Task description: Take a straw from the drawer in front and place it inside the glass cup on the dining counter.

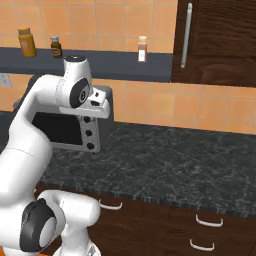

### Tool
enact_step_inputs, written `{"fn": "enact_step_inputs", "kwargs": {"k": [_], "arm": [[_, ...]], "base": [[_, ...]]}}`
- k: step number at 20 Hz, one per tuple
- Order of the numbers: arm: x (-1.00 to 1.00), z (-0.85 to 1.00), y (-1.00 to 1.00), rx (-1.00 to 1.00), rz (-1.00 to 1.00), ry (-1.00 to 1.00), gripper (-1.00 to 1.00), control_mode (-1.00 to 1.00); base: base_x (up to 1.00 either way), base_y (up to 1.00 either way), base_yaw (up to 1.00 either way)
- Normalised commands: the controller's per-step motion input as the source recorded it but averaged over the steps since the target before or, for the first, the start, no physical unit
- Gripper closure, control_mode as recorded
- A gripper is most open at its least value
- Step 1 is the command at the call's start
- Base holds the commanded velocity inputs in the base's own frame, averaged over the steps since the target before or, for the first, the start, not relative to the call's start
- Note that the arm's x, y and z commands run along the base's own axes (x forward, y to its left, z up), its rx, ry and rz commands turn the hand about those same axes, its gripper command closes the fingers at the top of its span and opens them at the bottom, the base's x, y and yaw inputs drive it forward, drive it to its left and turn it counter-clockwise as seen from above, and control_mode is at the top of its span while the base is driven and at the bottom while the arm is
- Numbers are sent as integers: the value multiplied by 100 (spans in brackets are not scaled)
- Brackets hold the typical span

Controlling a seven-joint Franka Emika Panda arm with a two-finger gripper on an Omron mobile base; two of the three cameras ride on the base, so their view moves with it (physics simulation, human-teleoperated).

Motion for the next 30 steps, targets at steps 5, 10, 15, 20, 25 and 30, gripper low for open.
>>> {"fn": "enact_step_inputs", "kwargs": {"k": [5,10,15,20,25,30], "arm": [[0,0,0,0,0,0,-100,100],[0,0,0,0,0,0,-100,100],[0,0,0,0,0,0,-100,100],[0,0,0,0,0,0,-100,100],[0,0,0,0,0,0,-100,100],[0,0,0,0,0,0,-100,100]], "base": [[-56,-1,-3],[-82,5,-33],[-9,54,-66],[0,57,-67],[-9,79,-56],[-24,98,-45]]}}
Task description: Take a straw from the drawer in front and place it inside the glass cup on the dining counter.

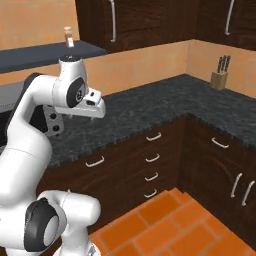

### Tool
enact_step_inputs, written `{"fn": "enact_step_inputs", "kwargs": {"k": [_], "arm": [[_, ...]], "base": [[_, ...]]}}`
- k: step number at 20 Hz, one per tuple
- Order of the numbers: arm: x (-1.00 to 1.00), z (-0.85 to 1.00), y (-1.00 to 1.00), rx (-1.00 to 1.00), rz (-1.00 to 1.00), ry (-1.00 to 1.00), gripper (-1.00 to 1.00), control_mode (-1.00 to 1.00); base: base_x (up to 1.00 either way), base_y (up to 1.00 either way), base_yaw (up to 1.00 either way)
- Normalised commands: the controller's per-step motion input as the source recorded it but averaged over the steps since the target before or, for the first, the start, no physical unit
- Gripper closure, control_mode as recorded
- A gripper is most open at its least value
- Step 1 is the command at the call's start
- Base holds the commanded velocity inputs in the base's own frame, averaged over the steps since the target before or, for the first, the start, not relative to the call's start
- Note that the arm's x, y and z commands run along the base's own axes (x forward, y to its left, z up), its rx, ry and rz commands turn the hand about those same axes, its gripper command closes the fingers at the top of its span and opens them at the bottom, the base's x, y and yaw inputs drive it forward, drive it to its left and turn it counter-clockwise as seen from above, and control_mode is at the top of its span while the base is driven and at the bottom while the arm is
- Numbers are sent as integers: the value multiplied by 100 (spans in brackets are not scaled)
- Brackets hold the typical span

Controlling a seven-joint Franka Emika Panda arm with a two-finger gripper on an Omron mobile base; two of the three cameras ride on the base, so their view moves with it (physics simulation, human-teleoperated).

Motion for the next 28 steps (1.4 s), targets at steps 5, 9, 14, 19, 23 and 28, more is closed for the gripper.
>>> {"fn": "enact_step_inputs", "kwargs": {"k": [5,9,14,19,23,28], "arm": [[0,0,0,0,0,0,-100,100],[0,0,0,0,0,0,-100,100],[0,0,9,14,-16,0,-100,-100],[0,-11,-48,46,-23,4,-100,-100],[10,-64,-83,53,-5,2,-100,-100],[39,-95,-51,50,0,2,-100,-100]], "base": [[-7,93,-47],[1,80,-53],[0,50,-29],[0,0,0],[0,0,0],[0,0,0]]}}
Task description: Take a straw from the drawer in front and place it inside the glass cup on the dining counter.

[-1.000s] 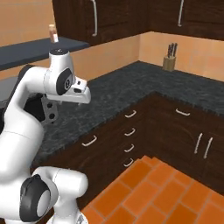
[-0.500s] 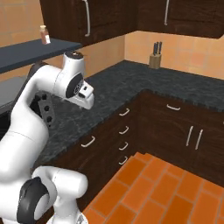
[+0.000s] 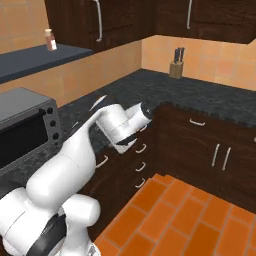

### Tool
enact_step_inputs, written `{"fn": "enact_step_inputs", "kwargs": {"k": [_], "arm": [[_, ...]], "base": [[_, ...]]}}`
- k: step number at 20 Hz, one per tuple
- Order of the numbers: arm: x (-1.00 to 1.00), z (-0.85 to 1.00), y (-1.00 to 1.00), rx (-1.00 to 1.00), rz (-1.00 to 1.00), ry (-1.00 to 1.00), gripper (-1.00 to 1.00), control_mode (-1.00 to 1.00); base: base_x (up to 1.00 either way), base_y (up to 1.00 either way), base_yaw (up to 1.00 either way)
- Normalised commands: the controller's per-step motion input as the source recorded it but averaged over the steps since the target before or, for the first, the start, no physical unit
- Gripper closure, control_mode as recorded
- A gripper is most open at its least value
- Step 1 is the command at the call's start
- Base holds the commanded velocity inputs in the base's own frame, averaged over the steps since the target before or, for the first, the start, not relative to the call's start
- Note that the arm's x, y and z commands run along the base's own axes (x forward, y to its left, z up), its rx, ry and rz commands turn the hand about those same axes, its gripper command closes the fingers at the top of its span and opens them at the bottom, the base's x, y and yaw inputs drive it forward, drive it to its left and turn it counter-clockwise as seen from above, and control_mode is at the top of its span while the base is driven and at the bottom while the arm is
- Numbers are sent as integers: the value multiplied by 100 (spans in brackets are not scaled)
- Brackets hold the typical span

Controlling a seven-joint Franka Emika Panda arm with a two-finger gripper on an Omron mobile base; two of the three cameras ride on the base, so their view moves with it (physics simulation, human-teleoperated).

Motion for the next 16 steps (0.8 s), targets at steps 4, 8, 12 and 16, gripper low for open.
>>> {"fn": "enact_step_inputs", "kwargs": {"k": [4,8,12,16], "arm": [[49,-99,-6,41,1,0,-100,-100],[44,-99,1,31,5,0,-100,-100],[46,-93,14,24,7,0,-100,-100],[48,-86,23,10,8,-6,-100,-100]], "base": [[0,0,0],[0,0,0],[0,0,0],[0,0,0]]}}
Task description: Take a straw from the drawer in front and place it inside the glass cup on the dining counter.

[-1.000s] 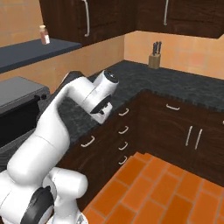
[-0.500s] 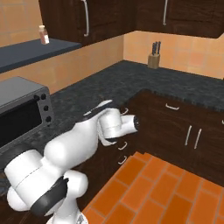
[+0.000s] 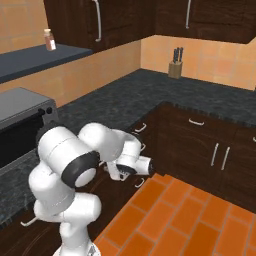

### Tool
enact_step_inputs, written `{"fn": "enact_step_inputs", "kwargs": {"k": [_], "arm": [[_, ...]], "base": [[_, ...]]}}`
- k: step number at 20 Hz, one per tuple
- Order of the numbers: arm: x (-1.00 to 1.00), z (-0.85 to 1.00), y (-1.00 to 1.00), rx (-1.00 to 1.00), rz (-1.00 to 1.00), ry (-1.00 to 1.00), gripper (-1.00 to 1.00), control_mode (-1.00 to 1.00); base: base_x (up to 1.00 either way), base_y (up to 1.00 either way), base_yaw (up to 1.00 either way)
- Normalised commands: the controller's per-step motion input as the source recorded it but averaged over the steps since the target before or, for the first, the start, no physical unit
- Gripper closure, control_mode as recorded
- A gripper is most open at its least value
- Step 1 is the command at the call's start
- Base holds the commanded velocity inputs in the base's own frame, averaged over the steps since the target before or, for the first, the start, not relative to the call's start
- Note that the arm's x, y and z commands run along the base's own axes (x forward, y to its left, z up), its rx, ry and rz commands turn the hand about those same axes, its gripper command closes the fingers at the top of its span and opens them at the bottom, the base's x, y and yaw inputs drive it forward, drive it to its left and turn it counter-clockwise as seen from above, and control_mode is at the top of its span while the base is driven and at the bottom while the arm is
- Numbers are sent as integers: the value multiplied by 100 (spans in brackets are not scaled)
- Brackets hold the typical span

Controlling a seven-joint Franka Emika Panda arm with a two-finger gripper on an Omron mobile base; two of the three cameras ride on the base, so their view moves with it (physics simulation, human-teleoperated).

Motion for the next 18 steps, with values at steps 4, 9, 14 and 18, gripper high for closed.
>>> {"fn": "enact_step_inputs", "kwargs": {"k": [4,9,14,18], "arm": [[59,-75,18,3,7,-10,-100,-100],[52,-61,7,3,6,-4,-100,-100],[42,-37,16,3,4,-3,-100,-100],[61,-33,33,0,0,0,-100,-100]], "base": [[0,0,0],[0,0,0],[0,0,0],[0,0,0]]}}
